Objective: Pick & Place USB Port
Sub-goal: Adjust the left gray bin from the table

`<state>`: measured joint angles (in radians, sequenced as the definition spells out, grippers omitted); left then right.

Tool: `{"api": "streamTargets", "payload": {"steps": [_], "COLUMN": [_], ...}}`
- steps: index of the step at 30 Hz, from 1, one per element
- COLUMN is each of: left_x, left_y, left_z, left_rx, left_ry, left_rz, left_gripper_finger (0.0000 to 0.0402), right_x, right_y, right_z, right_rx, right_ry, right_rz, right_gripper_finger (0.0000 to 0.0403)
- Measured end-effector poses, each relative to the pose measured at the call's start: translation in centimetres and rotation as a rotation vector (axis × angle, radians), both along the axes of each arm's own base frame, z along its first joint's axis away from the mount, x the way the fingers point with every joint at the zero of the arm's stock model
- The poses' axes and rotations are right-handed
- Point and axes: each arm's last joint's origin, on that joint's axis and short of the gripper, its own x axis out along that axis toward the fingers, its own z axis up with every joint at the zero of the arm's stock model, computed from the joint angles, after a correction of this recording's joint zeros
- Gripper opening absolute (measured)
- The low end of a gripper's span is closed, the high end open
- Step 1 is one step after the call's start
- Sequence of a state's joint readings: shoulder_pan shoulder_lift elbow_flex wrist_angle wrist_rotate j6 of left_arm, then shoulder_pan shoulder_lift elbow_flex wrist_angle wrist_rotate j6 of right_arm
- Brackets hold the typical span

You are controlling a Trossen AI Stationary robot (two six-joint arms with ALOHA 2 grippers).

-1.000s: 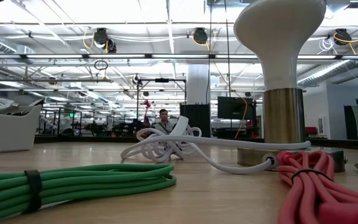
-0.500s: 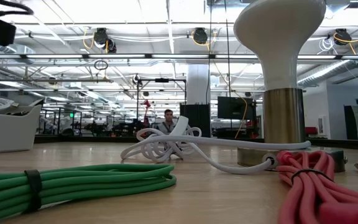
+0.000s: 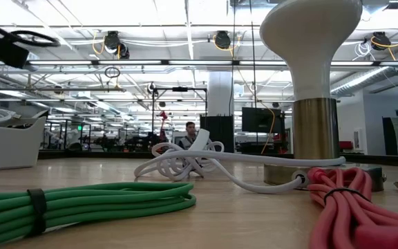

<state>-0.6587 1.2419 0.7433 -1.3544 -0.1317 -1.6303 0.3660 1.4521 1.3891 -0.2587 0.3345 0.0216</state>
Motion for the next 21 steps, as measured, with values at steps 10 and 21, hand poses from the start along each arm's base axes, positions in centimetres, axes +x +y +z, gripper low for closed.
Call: {"api": "streamTargets", "payload": {"steps": [10,21], "left_x": [1.4,5.5], "left_y": [-0.7,-0.5], "left_z": [-0.3,-2.5], "left_rx": [0.002,-0.106], "left_ry": [-0.124,-0.353], "left_rz": [-0.06,-0.181], "left_gripper_finger": [0.0,0.0], "right_x": [0.0,0.0], "right_y": [0.0,0.0], "right_z": [0.0,-0.1], "right_rx": [-0.005,-0.004], "right_ry": [-0.001,0.007], "right_rz": [0.002,0.001], "right_gripper_finger": [0.013,0.013]}}
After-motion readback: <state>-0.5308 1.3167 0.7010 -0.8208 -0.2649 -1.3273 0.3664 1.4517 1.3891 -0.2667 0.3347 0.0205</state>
